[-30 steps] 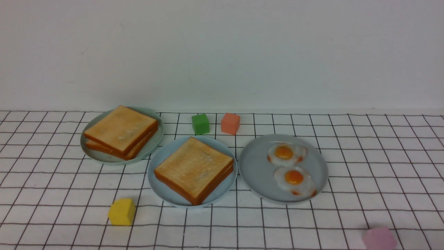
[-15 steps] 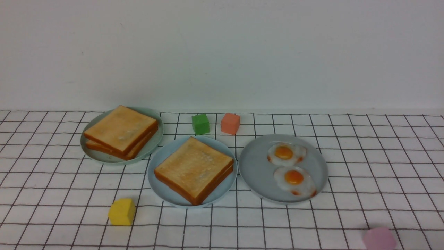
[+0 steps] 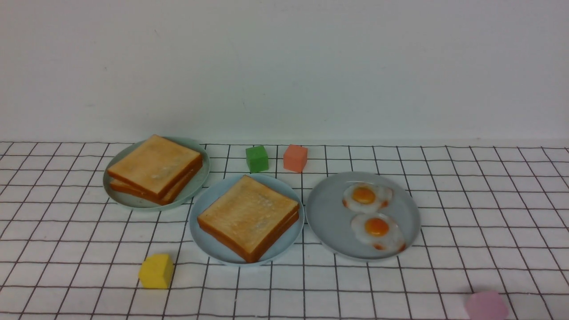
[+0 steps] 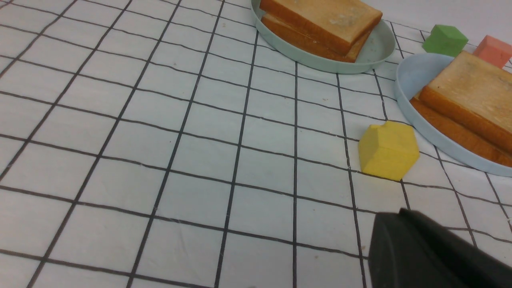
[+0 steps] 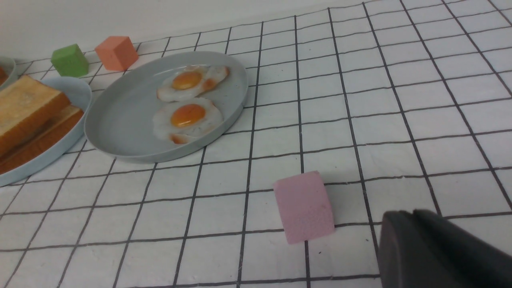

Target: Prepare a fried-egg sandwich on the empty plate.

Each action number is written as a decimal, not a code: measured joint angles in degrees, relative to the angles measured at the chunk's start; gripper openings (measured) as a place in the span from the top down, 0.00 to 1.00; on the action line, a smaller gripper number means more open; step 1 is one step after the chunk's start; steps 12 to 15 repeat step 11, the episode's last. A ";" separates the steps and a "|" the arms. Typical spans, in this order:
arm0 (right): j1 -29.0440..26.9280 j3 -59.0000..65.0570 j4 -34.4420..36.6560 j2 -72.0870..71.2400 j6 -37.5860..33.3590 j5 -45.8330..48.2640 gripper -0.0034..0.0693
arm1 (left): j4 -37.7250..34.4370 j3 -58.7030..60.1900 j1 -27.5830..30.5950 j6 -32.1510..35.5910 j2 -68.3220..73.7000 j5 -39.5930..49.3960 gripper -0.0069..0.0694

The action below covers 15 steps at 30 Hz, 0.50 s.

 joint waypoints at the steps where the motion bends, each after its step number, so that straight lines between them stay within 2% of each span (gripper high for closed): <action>1: 0.00 0.00 0.00 0.00 0.00 0.00 0.89 | 0.00 0.00 0.00 0.00 0.00 0.00 0.91; 15: 0.00 0.00 0.02 0.00 0.00 0.00 0.87 | 0.00 0.00 0.00 0.00 0.00 0.00 0.91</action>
